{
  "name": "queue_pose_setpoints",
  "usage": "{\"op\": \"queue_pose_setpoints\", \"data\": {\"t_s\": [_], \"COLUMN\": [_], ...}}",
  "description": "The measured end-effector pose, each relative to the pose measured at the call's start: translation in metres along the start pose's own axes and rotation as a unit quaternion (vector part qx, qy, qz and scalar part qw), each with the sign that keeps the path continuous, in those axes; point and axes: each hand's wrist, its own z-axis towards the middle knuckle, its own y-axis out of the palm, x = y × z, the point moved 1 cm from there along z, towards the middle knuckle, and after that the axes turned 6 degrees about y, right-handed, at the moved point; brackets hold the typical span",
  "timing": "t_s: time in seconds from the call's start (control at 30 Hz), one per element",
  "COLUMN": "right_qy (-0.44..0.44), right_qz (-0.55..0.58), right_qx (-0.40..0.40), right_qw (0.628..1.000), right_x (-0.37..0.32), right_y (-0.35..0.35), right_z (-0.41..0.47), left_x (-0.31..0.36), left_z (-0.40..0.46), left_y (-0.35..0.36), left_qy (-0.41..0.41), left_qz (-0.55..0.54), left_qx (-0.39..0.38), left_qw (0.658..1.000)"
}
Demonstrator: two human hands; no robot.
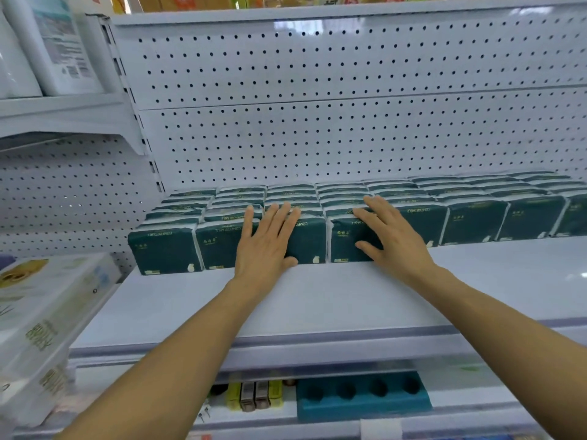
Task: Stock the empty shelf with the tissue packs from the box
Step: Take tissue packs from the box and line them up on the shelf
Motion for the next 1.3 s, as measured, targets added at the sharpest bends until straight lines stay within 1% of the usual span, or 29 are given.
{"op": "queue_pose_setpoints", "data": {"t_s": [0.13,0.23,0.3,0.4,0.53,0.63,0.7,0.87,0.97,1.17,1.23,1.3], "right_qy": [0.003,-0.007,0.001,0.010,-0.007,-0.029,-0.049,-0.077,-0.085,-0.071,-0.067,-0.059], "right_qz": [-0.009,-0.049,-0.073,-0.056,-0.029,-0.011,-0.005,0.031,0.041,0.047,0.049,0.048], "right_qx": [-0.012,-0.024,-0.021,0.031,0.107,0.124,0.114,0.068,0.019,-0.118,-0.153,-0.204], "right_qw": [1.000,0.998,0.997,0.998,0.994,0.992,0.992,0.994,0.995,0.989,0.985,0.976], "right_x": [-0.002,-0.005,-0.011,-0.032,-0.078,-0.121,-0.149,-0.218,-0.261,-0.330,-0.345,-0.353], "right_y": [0.001,-0.002,-0.006,-0.019,-0.035,-0.039,-0.035,-0.010,0.014,0.077,0.098,0.116], "right_z": [0.001,0.003,0.002,-0.011,-0.044,-0.076,-0.099,-0.159,-0.194,-0.267,-0.290,-0.313], "left_x": [0.002,0.002,0.002,0.002,-0.001,-0.006,-0.011,-0.038,-0.054,-0.078,-0.082,-0.082], "left_z": [0.003,0.002,0.000,-0.014,-0.064,-0.115,-0.153,-0.252,-0.311,-0.425,-0.458,-0.489], "left_y": [-0.001,-0.004,-0.010,-0.022,-0.038,-0.052,-0.058,-0.052,-0.036,0.011,0.031,0.050], "left_qy": [0.004,0.006,0.002,-0.006,-0.009,-0.032,-0.029,-0.021,-0.021,-0.058,-0.079,-0.104], "left_qz": [-0.006,-0.014,-0.037,-0.098,-0.133,-0.188,-0.198,-0.204,-0.206,-0.207,-0.219,-0.239], "left_qx": [-0.001,-0.010,0.001,0.070,0.176,0.211,0.211,0.168,0.129,-0.035,-0.101,-0.164], "left_qw": [1.000,1.000,0.999,0.993,0.975,0.959,0.957,0.964,0.970,0.976,0.967,0.951]}}
